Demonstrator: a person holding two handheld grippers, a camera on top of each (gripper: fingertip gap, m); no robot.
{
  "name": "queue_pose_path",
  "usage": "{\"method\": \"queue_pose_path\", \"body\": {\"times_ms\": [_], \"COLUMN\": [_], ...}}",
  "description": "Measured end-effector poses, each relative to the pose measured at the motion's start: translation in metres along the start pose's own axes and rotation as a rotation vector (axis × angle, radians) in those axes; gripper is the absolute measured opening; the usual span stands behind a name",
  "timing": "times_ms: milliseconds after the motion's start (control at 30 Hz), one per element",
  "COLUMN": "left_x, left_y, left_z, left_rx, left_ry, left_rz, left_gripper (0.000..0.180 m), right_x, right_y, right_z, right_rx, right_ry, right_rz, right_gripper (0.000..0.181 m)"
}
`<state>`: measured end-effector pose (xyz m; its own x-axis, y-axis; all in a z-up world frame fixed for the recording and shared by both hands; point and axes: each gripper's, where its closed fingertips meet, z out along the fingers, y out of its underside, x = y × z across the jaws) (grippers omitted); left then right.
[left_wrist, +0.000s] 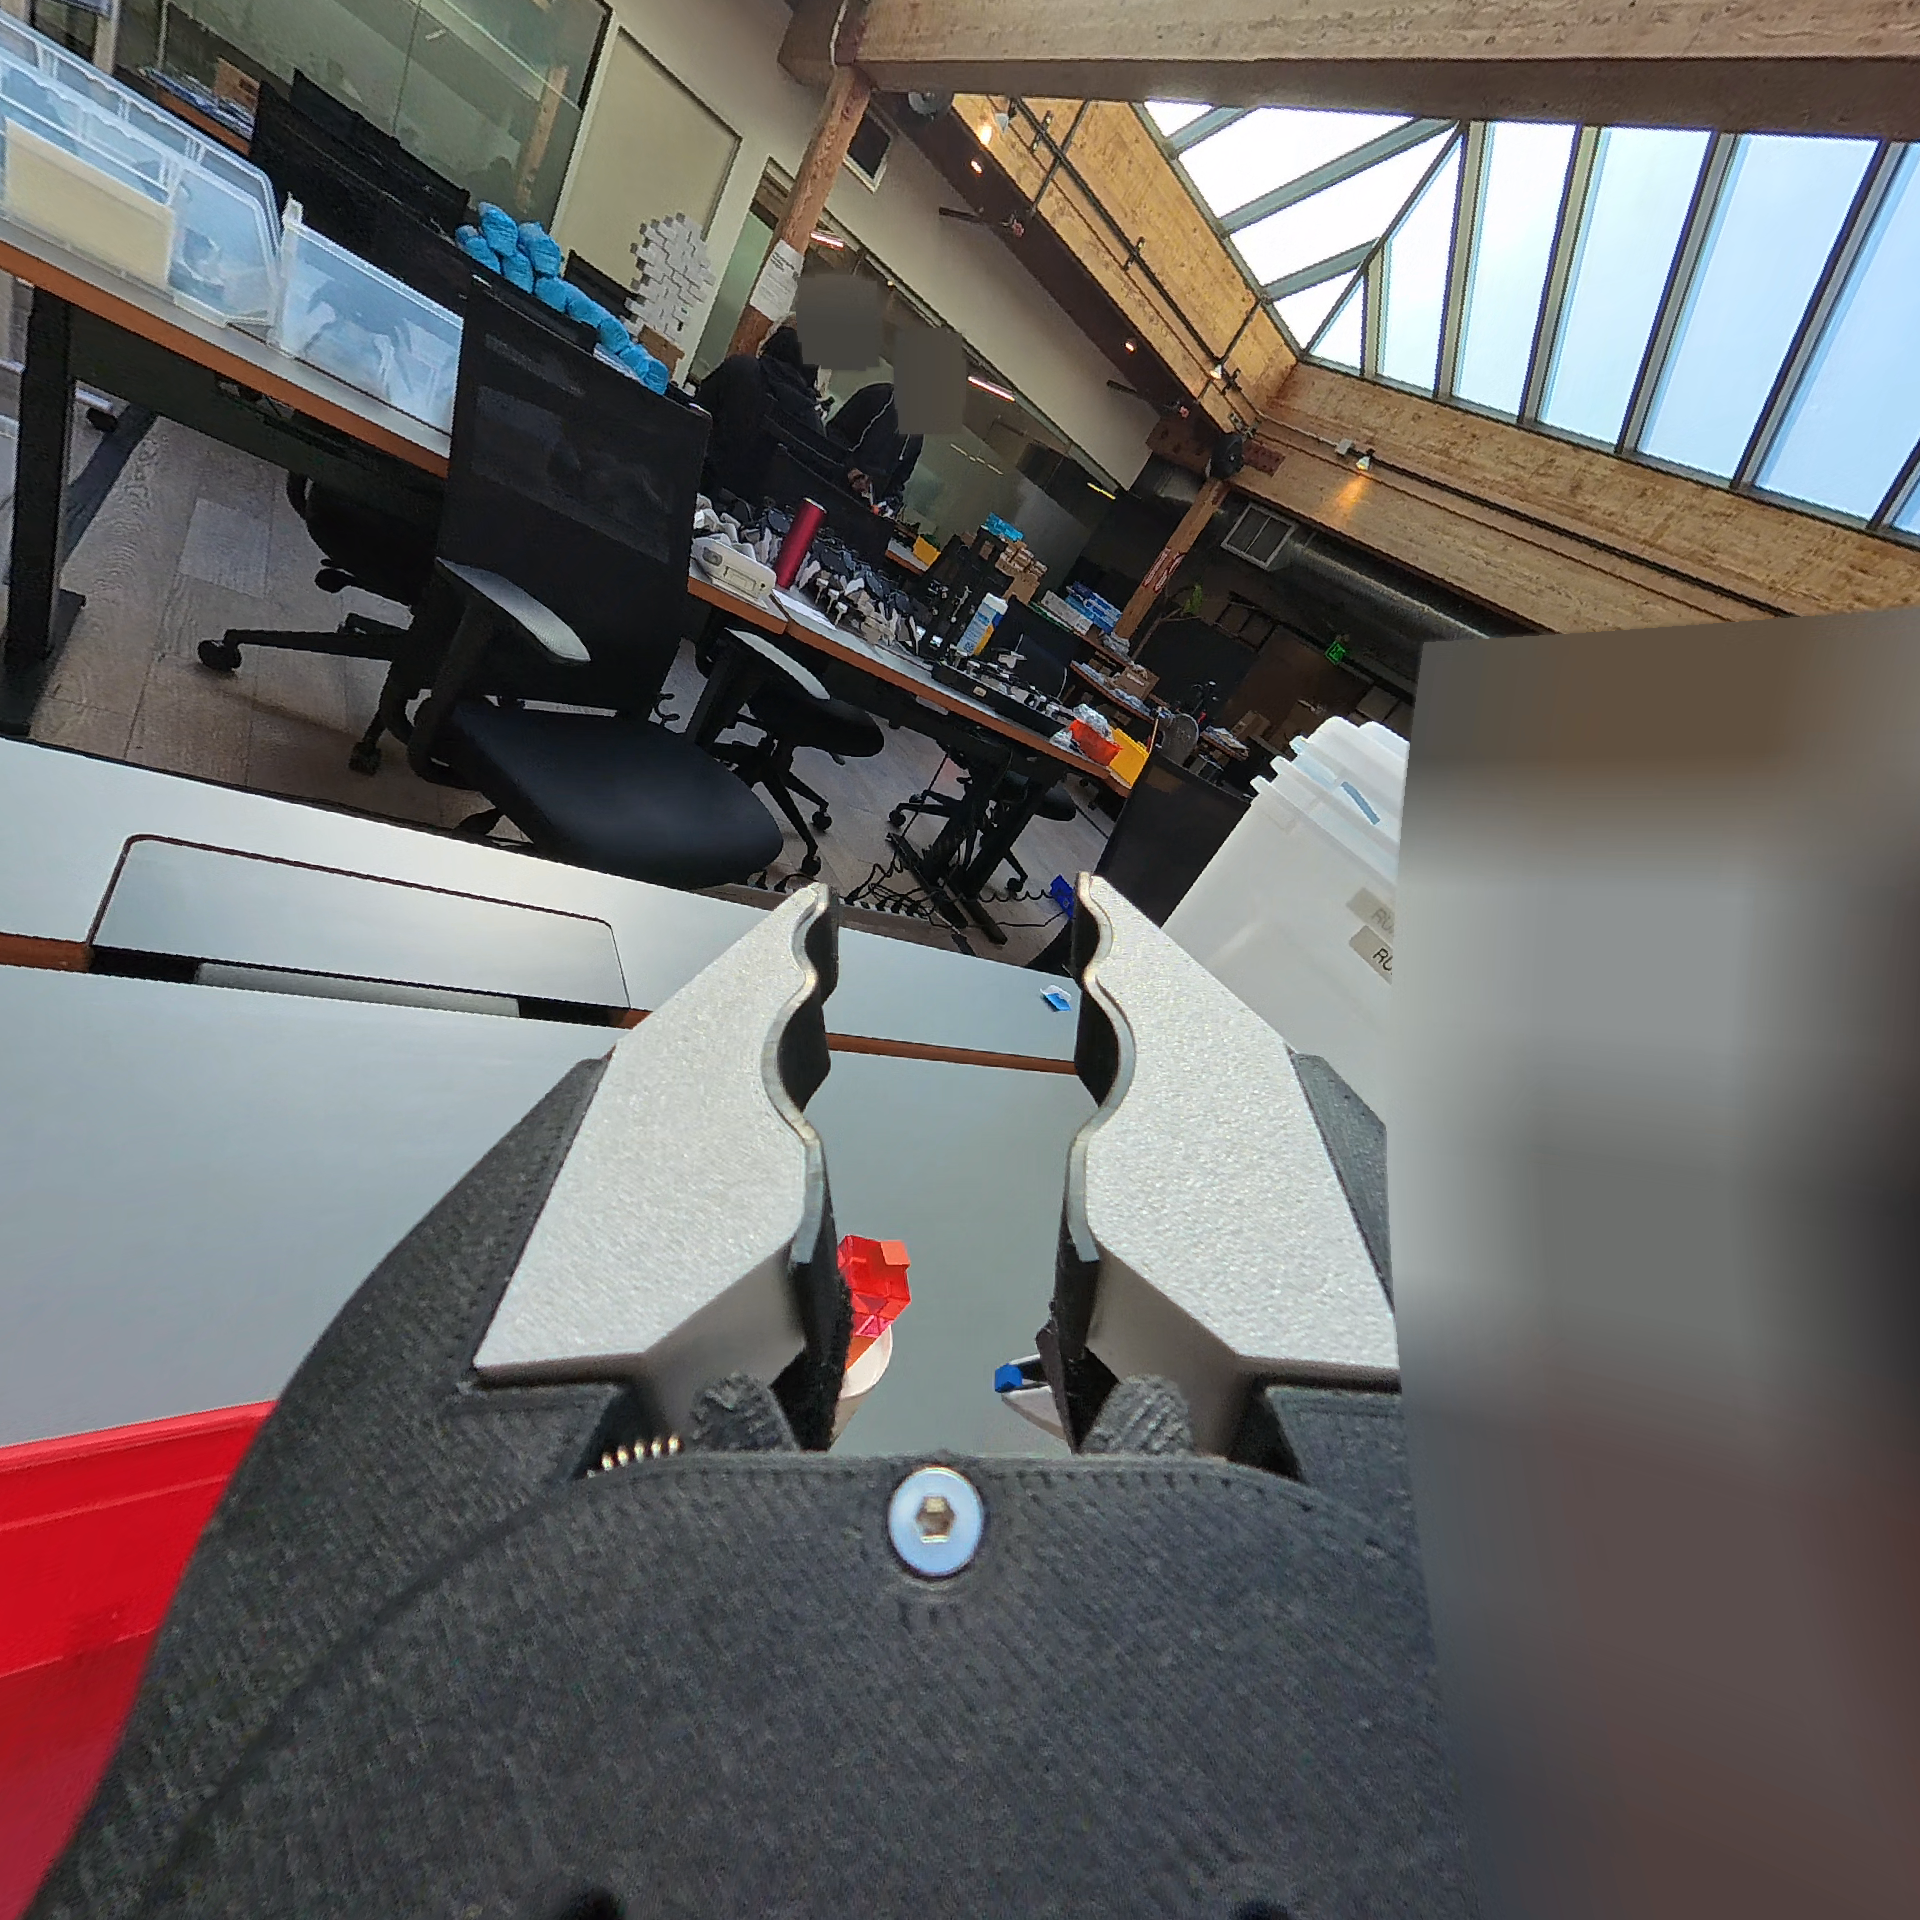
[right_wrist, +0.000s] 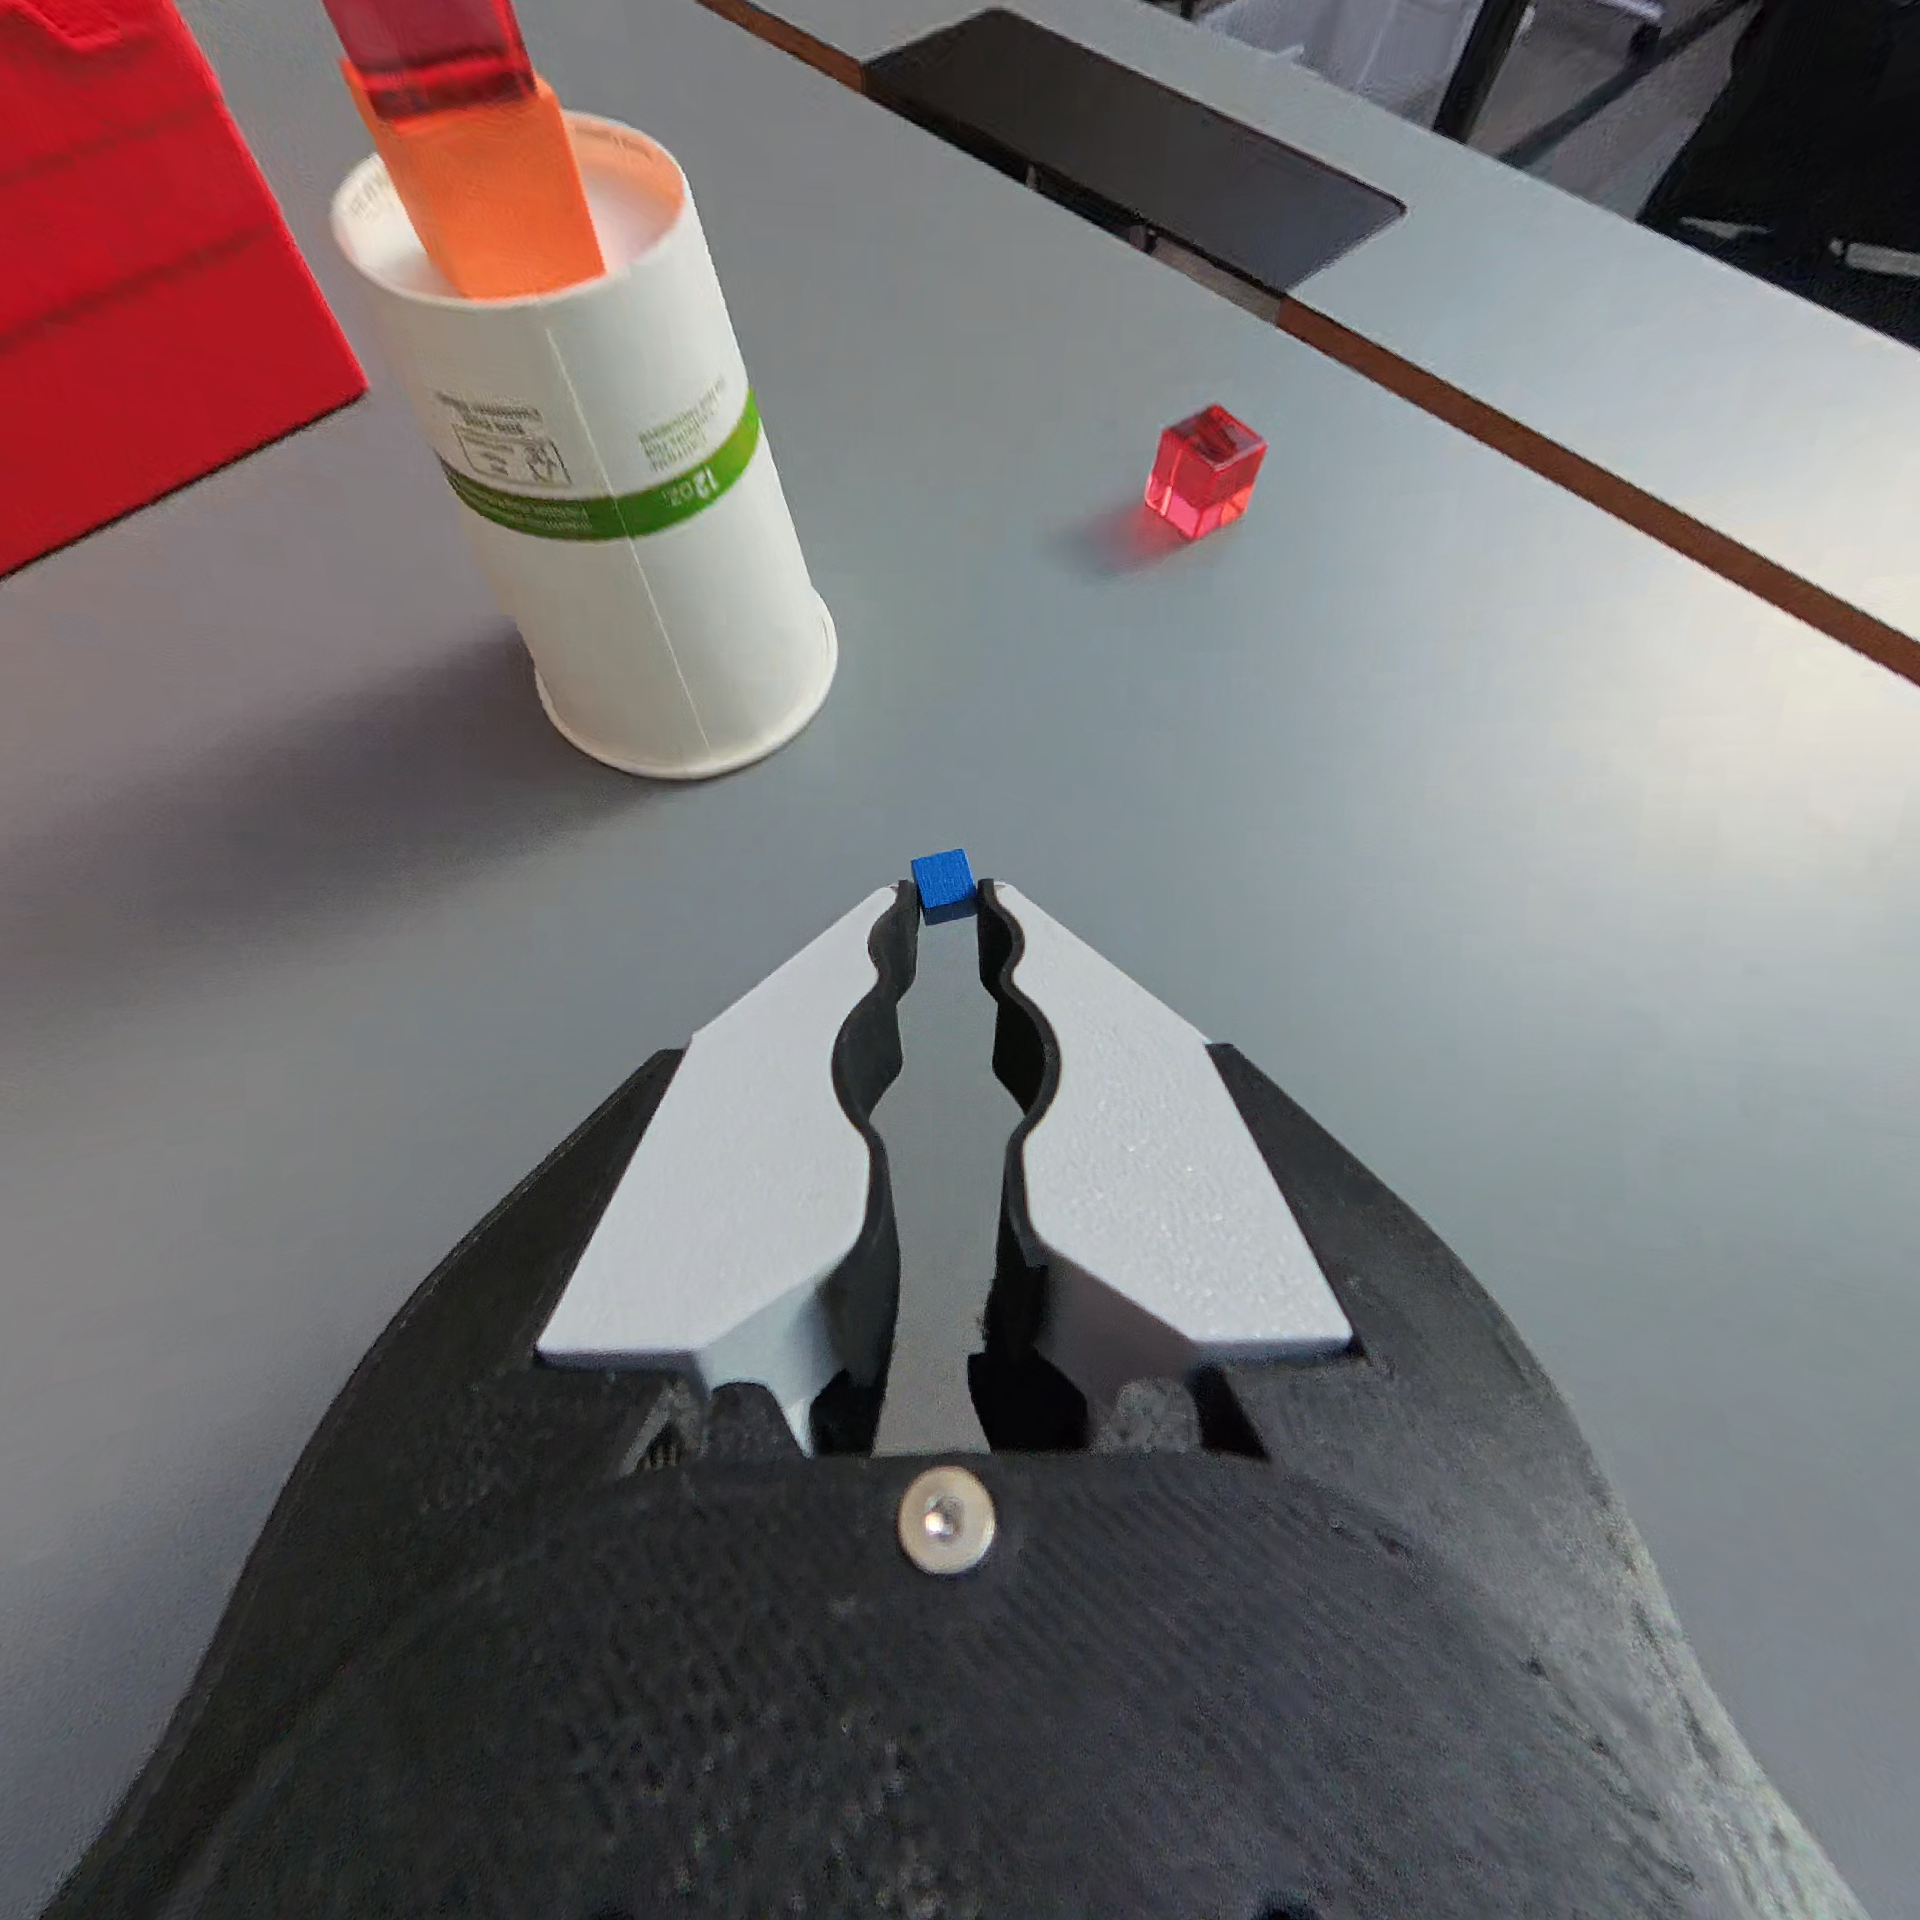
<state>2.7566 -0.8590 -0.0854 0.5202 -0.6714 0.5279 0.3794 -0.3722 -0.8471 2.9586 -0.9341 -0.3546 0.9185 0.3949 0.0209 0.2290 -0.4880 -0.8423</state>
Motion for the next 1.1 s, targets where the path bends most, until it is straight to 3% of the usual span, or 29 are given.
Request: {"method": "queue_pose_path", "body": {"times_ms": [100,300,667,1100], "left_x": [-0.004,-0.012,-0.020,-0.019], "left_y": [-0.001,-0.001,-0.002,-0.001], "left_z": [-0.002,-0.003,-0.007,-0.007], "left_rx": [0.002,0.002,0.004,0.000], "left_ry": [-0.019,-0.071,-0.084,-0.079], "left_rz": [0.001,0.009,-0.007,-0.009], "left_gripper": [0.043,0.043,0.044,0.044], "right_x": [-0.028,-0.071,-0.080,-0.082], "right_y": [-0.077,-0.158,-0.153,-0.154], "right_z": [-0.007,-0.007,0.020,0.026], "right_rx": [0.099,0.066,-0.062,-0.058], "right_ry": [-0.223,-0.461,-0.476,-0.514], "right_rz": [-0.104,-0.255,-0.312,-0.266], "right_gripper": [0.009,0.009,0.010,0.009]}}
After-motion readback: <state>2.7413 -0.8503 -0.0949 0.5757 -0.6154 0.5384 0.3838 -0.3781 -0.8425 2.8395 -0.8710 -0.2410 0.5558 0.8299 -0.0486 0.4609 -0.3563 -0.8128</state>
